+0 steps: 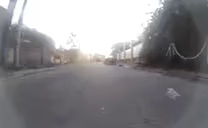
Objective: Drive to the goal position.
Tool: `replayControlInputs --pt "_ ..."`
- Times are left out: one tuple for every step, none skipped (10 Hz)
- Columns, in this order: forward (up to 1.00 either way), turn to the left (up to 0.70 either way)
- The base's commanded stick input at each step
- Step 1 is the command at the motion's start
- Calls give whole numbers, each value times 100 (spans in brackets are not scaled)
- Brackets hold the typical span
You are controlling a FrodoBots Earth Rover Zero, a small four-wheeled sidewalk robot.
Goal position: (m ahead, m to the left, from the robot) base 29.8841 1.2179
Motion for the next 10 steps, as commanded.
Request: replayControlInputs --pt "100 1" --pt "100 1" --pt "100 1" --pt "100 1" --pt "100 1" --pt "100 1" --pt "100 1" --pt "100 1" --pt "100 1" --pt "100 1"
